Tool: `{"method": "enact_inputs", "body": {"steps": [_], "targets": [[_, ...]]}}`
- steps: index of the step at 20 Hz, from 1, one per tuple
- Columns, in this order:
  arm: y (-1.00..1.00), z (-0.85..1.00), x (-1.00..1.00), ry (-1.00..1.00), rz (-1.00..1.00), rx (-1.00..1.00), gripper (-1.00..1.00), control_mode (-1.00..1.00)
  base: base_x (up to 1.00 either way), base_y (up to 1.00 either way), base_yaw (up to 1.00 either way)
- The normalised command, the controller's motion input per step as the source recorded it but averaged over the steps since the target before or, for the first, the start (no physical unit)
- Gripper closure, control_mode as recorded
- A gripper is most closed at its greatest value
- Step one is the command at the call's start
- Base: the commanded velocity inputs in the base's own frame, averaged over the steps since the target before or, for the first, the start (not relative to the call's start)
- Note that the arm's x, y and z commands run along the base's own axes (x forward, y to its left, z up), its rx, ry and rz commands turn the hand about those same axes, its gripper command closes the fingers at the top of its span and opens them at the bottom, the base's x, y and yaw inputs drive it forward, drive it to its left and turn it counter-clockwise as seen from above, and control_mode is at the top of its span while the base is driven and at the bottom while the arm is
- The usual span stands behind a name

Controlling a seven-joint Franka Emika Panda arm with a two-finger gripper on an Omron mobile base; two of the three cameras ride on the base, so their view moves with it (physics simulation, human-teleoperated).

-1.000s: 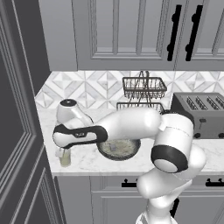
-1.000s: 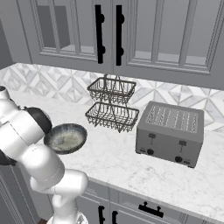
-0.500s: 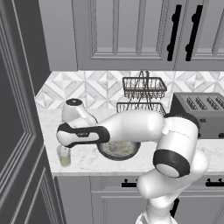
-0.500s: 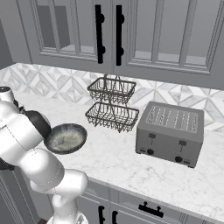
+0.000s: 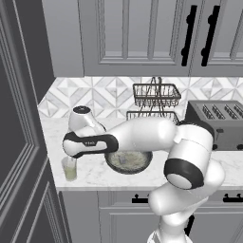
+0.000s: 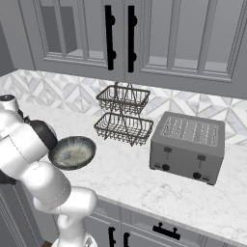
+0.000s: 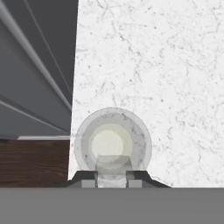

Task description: Grab a lemon wedge from the fridge and one ice cube from the ice bowl, and put them in the glass of lemonade.

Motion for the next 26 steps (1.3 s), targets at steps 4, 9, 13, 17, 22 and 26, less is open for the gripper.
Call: {"method": "enact_inputs", "body": {"steps": [4,9,13,17,22,26], "targets": [[0.07,0.00,0.07,0.00,0.00,0.00,1.00,-1.00,0.00,0.00,0.00],[0.00,0.00,0.16,0.00,0.00,0.00,1.00,-1.00,0.00,0.00,0.00],[0.01,0.00,0.06,0.00,0.00,0.00,1.00,-1.00,0.00,0.00,0.00],[0.24,0.00,0.00,0.00,0.00,0.00,1.00,-1.00,0.00,0.00,0.00],[0.08,0.00,0.00,0.00,0.00,0.00,1.00,-1.00,0.00,0.00,0.00],[0.00,0.00,0.00,0.00,0.00,0.00,-1.00,-1.00,0.00,0.00,0.00]]}}
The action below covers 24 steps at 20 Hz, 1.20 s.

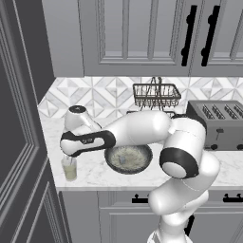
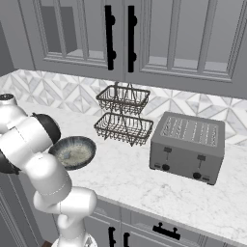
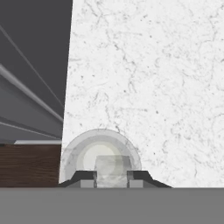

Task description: Grab a lemon wedge from the fridge and one ice cube from the ice bowl, and put them in the glass of lemonade.

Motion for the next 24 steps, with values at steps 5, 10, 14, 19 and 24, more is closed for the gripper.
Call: {"method": "enact_inputs", "body": {"steps": [5,10,14,19,24], "targets": [[0.00,0.00,0.00,0.00,0.00,0.00,-1.00,-1.00,0.00,0.00,0.00],[0.00,0.00,0.00,0.00,0.00,0.00,-1.00,-1.00,0.00,0.00,0.00],[0.00,0.00,0.00,-0.01,0.00,0.00,-1.00,-1.00,0.00,0.00,0.00],[-0.06,0.00,-0.05,-0.04,0.00,0.02,-1.00,-1.00,0.00,0.00,0.00],[-0.21,0.00,-0.12,-0.02,0.00,0.05,-1.00,-1.00,0.00,0.00,0.00]]}}
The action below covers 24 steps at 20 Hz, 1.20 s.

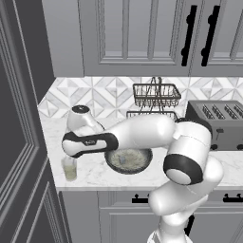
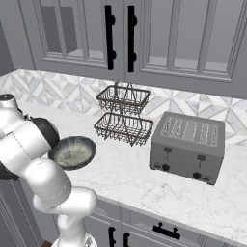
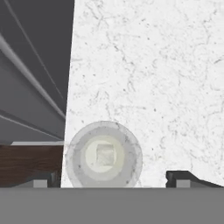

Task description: Grab a lemon wedge from the fridge and one ice cube from the ice bowl, and put them in the glass of lemonade.

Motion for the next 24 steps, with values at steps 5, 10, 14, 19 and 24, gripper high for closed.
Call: {"method": "enact_inputs", "body": {"steps": [5,10,14,19,24], "targets": [[-0.27,0.00,-0.03,-0.01,0.00,0.04,-1.00,-1.00,0.00,0.00,0.00],[-0.62,0.02,-0.04,0.00,-0.03,0.02,-1.00,-1.00,0.00,0.00,0.00],[-0.91,0.45,0.01,0.04,-0.11,-0.08,-1.00,-1.00,0.00,0.00,0.00],[-1.00,0.65,0.00,0.07,-0.14,-0.13,-1.00,-1.00,0.00,0.00,0.00],[-1.00,-0.06,-0.21,0.00,-0.13,0.00,-1.00,-1.00,0.00,0.00,0.00]]}}
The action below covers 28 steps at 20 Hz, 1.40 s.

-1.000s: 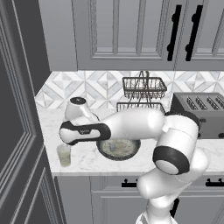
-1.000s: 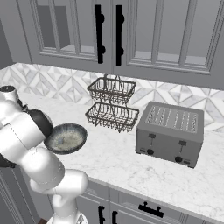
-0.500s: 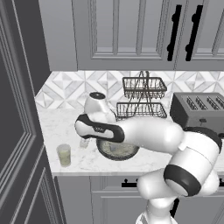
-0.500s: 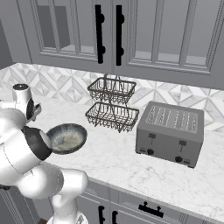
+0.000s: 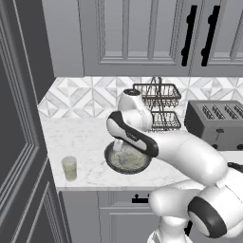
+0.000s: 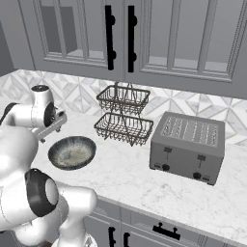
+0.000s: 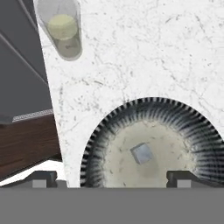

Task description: Grab a lemon wedge from the fridge and one ice cube from the ice bowl, and put them in the glass of lemonade.

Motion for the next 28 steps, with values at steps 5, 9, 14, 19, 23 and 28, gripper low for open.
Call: {"method": "enact_inputs", "body": {"steps": [5,9,14,19,23,28], "targets": [[-0.95,-0.11,-0.35,0.00,-0.20,0.00,-1.00,-1.00,0.00,0.00,0.00],[-0.99,0.20,-0.10,0.00,-0.41,-0.03,-1.00,-1.00,0.00,0.00,0.00],[-0.78,0.36,-0.37,-0.01,-0.48,0.05,-1.00,-1.00,0.00,0.00,0.00],[-0.66,0.58,-0.24,0.04,-0.40,0.08,-1.00,-1.00,0.00,0.00,0.00],[-0.49,0.52,-0.78,0.00,-0.24,0.13,-1.00,-1.00,0.00,0.00,0.00],[-0.02,0.05,-0.39,0.00,-0.03,0.07,-1.00,-1.00,0.00,0.00,0.00]]}}
